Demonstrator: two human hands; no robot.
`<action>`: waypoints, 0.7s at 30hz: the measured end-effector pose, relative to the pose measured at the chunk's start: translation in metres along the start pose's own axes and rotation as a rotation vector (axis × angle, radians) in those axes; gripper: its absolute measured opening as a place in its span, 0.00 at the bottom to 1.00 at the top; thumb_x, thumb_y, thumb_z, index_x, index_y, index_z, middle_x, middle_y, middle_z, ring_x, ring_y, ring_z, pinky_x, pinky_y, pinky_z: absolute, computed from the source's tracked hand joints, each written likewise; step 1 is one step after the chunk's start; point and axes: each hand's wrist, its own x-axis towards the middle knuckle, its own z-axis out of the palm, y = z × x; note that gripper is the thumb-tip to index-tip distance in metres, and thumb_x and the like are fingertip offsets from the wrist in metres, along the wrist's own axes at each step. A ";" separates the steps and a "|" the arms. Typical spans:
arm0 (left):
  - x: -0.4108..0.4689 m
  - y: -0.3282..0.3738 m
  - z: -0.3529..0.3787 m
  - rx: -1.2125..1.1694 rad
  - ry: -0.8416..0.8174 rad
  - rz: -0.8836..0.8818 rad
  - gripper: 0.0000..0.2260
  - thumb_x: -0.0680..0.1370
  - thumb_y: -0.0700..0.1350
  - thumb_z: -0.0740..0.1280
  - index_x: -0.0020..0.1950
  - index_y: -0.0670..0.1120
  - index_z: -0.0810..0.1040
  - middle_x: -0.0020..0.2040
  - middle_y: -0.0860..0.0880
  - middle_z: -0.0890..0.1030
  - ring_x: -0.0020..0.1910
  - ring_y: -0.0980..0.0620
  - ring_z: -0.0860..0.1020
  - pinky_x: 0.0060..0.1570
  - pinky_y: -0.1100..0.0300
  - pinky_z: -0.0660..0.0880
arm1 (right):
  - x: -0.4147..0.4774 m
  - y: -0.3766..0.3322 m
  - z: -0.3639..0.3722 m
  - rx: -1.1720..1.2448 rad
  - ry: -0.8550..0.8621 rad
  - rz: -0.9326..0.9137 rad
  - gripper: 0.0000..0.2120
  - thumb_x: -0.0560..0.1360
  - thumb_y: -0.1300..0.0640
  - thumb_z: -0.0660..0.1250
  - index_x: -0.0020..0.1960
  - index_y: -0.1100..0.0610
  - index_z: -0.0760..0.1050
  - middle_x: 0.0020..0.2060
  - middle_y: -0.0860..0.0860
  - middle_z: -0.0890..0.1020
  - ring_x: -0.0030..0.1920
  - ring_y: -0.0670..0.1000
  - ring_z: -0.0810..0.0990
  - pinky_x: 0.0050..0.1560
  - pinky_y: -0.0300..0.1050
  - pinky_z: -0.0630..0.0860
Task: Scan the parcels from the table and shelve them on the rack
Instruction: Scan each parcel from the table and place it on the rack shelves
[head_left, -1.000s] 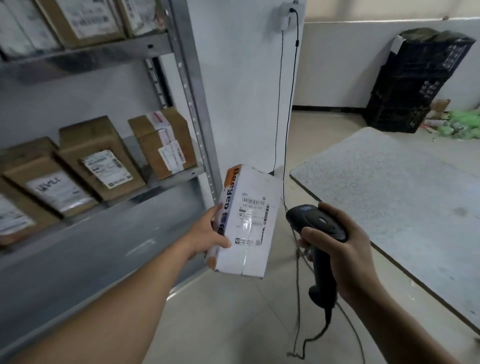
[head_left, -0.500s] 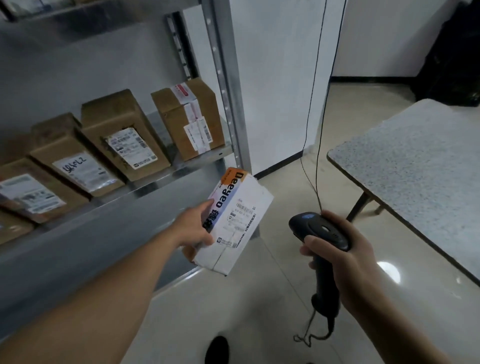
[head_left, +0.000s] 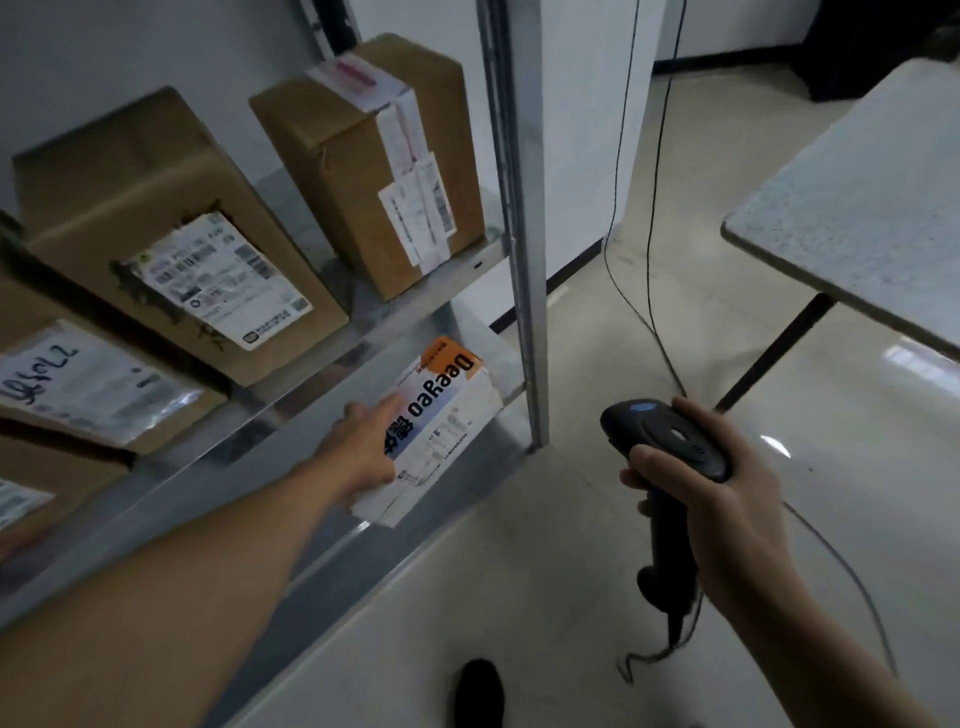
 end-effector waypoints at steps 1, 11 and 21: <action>0.010 -0.003 0.002 0.008 0.005 0.005 0.41 0.71 0.41 0.75 0.75 0.61 0.54 0.61 0.45 0.64 0.52 0.44 0.76 0.54 0.48 0.80 | 0.004 0.005 0.007 -0.001 0.008 0.009 0.29 0.70 0.64 0.76 0.68 0.48 0.74 0.49 0.51 0.84 0.43 0.57 0.86 0.40 0.52 0.83; 0.107 -0.008 0.034 0.025 0.097 0.053 0.33 0.73 0.40 0.71 0.68 0.60 0.56 0.56 0.45 0.62 0.50 0.42 0.73 0.46 0.49 0.77 | 0.052 0.057 0.044 -0.037 0.031 0.019 0.34 0.62 0.56 0.81 0.67 0.47 0.76 0.51 0.53 0.85 0.44 0.57 0.87 0.39 0.51 0.81; 0.168 0.003 0.051 0.055 0.089 0.117 0.33 0.73 0.41 0.71 0.67 0.62 0.56 0.57 0.44 0.64 0.52 0.41 0.72 0.51 0.42 0.79 | 0.074 0.091 0.055 -0.033 0.054 0.042 0.30 0.68 0.65 0.79 0.66 0.46 0.76 0.52 0.54 0.85 0.45 0.59 0.87 0.40 0.52 0.81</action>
